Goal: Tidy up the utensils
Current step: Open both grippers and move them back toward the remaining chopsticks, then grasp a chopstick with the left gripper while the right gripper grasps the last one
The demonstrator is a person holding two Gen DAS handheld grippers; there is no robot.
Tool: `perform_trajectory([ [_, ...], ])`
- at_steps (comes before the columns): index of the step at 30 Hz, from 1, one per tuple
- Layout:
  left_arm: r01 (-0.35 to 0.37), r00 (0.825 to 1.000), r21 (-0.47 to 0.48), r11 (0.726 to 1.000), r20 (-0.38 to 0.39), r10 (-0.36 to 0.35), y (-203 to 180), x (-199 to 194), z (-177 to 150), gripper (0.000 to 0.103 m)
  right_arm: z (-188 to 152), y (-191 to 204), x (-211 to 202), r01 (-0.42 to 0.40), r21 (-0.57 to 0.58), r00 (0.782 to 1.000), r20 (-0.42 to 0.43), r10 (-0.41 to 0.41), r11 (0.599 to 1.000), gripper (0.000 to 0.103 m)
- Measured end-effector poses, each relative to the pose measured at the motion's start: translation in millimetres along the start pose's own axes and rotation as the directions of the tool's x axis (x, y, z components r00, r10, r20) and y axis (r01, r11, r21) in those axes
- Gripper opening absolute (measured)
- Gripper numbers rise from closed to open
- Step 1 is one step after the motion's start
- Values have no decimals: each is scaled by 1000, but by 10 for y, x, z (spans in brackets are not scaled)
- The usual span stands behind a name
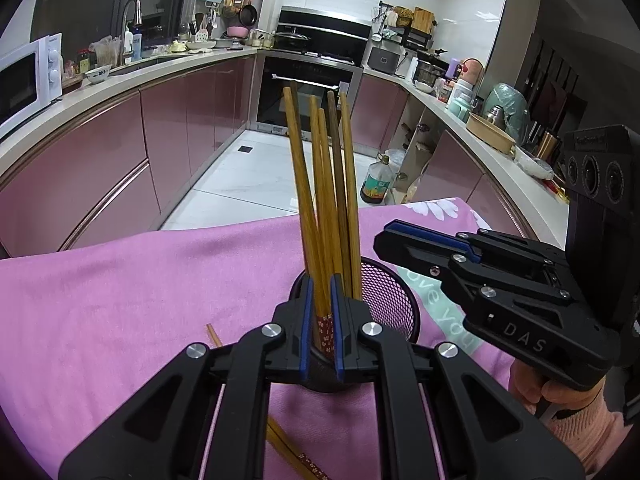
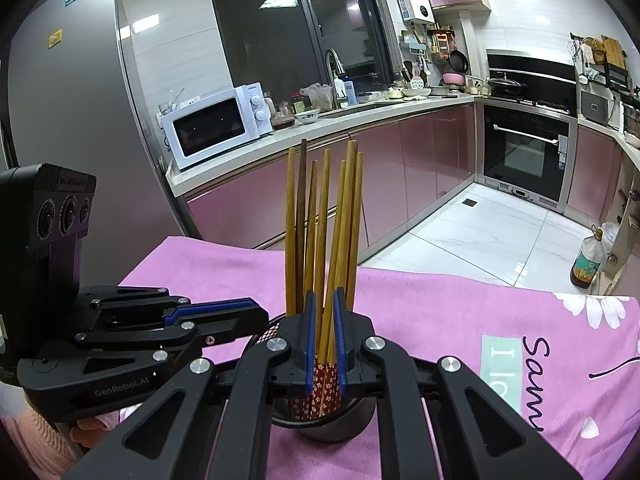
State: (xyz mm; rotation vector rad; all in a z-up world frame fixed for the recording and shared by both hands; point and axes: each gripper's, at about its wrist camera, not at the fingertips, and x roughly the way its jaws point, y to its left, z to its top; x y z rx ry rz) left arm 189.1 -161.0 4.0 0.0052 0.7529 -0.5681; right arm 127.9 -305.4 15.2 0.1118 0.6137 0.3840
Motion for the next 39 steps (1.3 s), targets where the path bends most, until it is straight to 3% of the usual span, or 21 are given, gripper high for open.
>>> perform_trajectory([
  [5,-33,999,0,999,35,33,44,-140,-110,26,-46,42,-85,-18,-6,1000,10,18,1000,17],
  [10,-86,993,-8,996,78,86,159,-366,-290,42,-159,252,-291,-87,-65,996,29,90,994,22],
  [14,-132,988,-34,991,81,135,300,-509,-497,51,-329,467,-319,-138,-128,990,-7,138,982,27],
  [24,-180,983,-105,978,4,181,668,-606,-1039,54,-885,637,390,-159,-84,955,-267,131,984,27],
  [34,-172,985,-133,976,-57,166,801,-464,-1298,54,-991,745,639,-125,-53,943,-317,102,991,22],
  [39,-159,986,-120,980,-72,151,689,-362,-1291,54,-1009,762,704,-105,-39,943,-322,87,994,20],
])
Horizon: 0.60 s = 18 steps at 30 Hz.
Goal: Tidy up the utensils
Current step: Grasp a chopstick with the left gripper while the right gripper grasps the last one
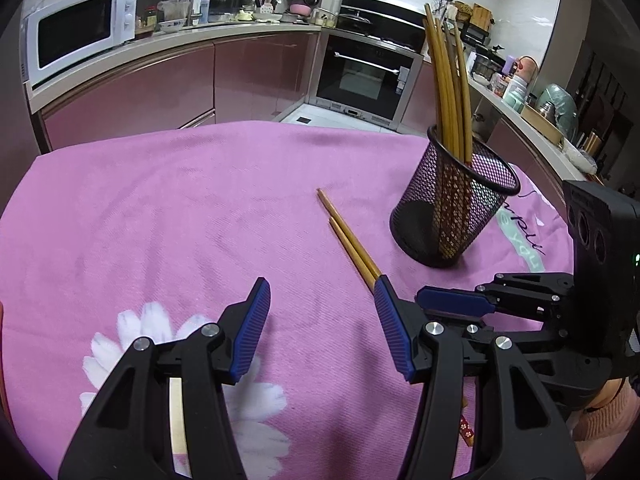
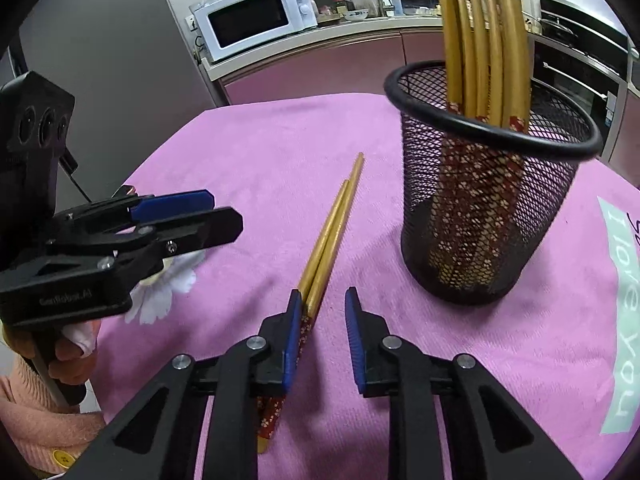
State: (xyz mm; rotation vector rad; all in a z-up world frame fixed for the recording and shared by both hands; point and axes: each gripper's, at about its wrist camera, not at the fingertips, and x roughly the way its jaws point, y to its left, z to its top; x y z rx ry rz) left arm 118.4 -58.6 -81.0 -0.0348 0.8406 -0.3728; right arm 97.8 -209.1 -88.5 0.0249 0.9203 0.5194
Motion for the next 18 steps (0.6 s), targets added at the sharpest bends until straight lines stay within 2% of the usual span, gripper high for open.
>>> perform_trajectory([
  [12,27,997,49,998,-70,-23,-233,285,-16,54,-11,-22,7,43,26,999,0,-43,999,20],
  [18,3,992,78,997,-122,7,-357,491,1,53,-51,-44,5,47,30,999,-5,-47,998,16],
])
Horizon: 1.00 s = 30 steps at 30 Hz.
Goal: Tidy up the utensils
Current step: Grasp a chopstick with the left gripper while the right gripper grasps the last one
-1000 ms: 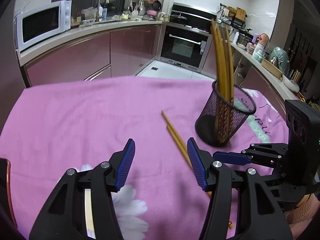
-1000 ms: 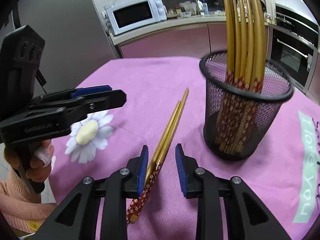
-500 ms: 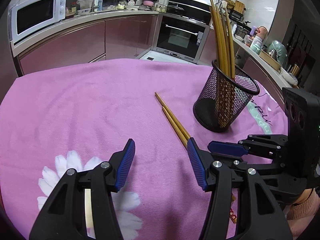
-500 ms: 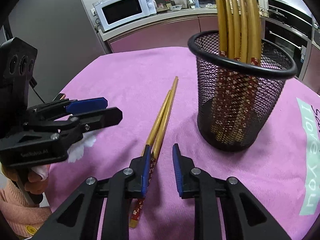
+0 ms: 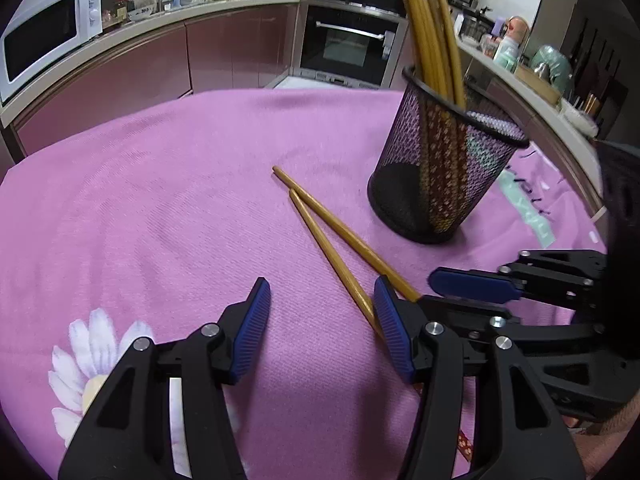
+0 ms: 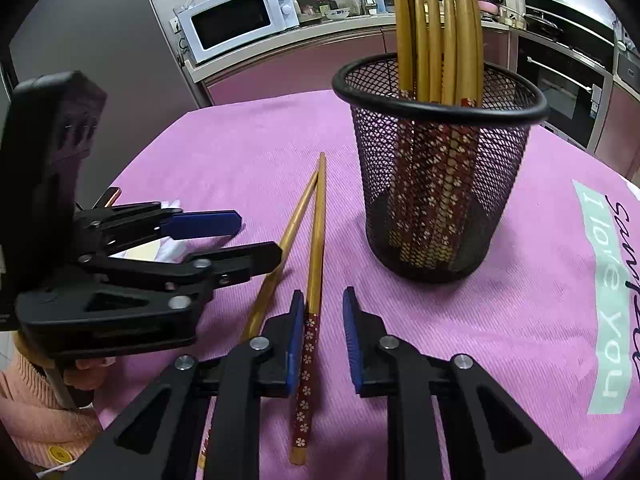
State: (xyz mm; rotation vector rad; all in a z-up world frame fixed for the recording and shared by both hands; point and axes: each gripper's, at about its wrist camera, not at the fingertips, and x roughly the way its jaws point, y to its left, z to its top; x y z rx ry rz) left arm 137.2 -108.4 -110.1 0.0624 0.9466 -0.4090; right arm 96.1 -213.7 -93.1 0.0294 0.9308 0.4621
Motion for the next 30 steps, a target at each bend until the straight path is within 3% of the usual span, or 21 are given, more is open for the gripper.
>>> perform_trajectory([
  [7,-30,1000,24,999,-8,30,-109,86,43,47,-68,-48,-35,-1,11,1000,0,1,1000,10],
  [12,-42,999,32,999,-13,42,-92,68,9,26,-104,-26,-49,-8,9,1000,-6,8,1000,9],
  [17,-28,1000,36,999,-12,28,-73,16,-51,15,-132,52,-64,-22,-23,999,-27,21,999,12],
  [23,-41,999,9,999,-14,41,2,-20,-100,22,5,86,43,6,-41,1000,-8,-7,999,16],
  [30,-47,999,0,999,-13,47,-12,1,-93,22,220,159,226,53,-88,999,2,-53,995,16],
])
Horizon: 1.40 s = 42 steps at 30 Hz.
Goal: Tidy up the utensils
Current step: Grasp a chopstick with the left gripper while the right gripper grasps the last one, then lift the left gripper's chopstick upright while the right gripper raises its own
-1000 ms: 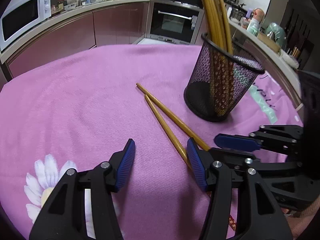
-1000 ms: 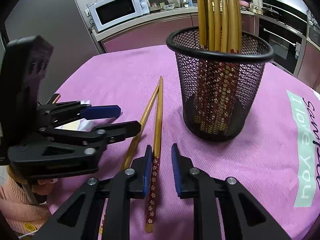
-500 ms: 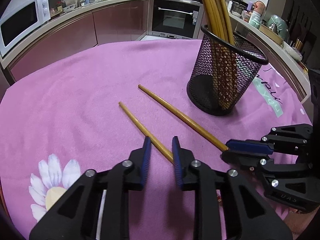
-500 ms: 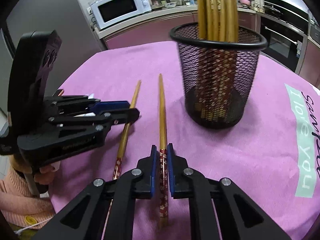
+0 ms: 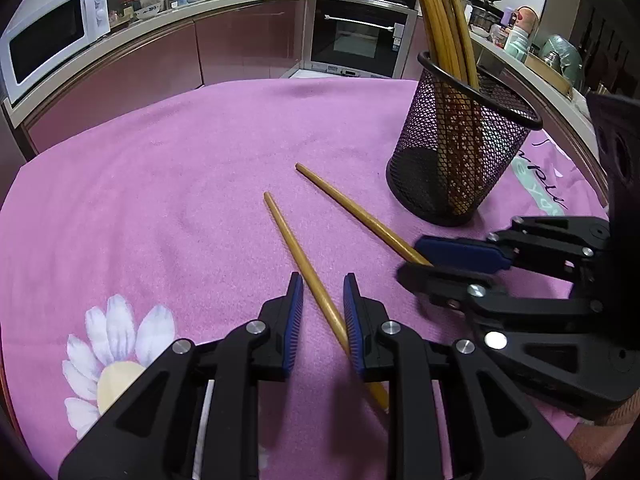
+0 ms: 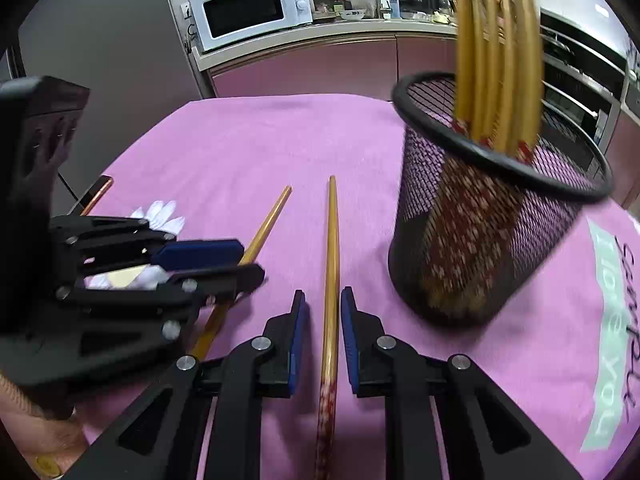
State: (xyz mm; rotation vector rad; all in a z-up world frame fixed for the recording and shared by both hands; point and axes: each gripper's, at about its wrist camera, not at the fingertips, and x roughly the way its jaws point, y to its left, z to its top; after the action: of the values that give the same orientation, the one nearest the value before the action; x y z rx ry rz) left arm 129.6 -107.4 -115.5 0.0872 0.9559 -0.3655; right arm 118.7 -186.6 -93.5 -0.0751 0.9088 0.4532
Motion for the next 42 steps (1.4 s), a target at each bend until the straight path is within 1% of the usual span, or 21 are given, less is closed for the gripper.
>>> perform_trajectory([
  [5,12,1000,-19,1000,4,-12,24,25,13,19,107,46,84,16,-6,1000,4,-16,1000,14],
  [10,-3,1000,-17,1000,7,3,17,18,-4,19,101,-9,66,10,18,1000,6,-10,1000,6],
  [14,-12,1000,-29,1000,7,12,25,22,-1,15,70,-73,24,-4,33,1000,7,3,999,6],
  [30,-12,1000,-59,998,10,13,72,-8,-19,9,-91,-171,-248,-73,66,997,38,71,995,6],
  [36,-10,1000,-63,998,9,10,74,-23,-33,8,-116,-167,-350,-90,63,994,62,86,994,6],
  [42,-14,1000,-60,998,9,14,63,-30,-55,8,-143,-154,-380,-104,65,993,68,100,992,6],
])
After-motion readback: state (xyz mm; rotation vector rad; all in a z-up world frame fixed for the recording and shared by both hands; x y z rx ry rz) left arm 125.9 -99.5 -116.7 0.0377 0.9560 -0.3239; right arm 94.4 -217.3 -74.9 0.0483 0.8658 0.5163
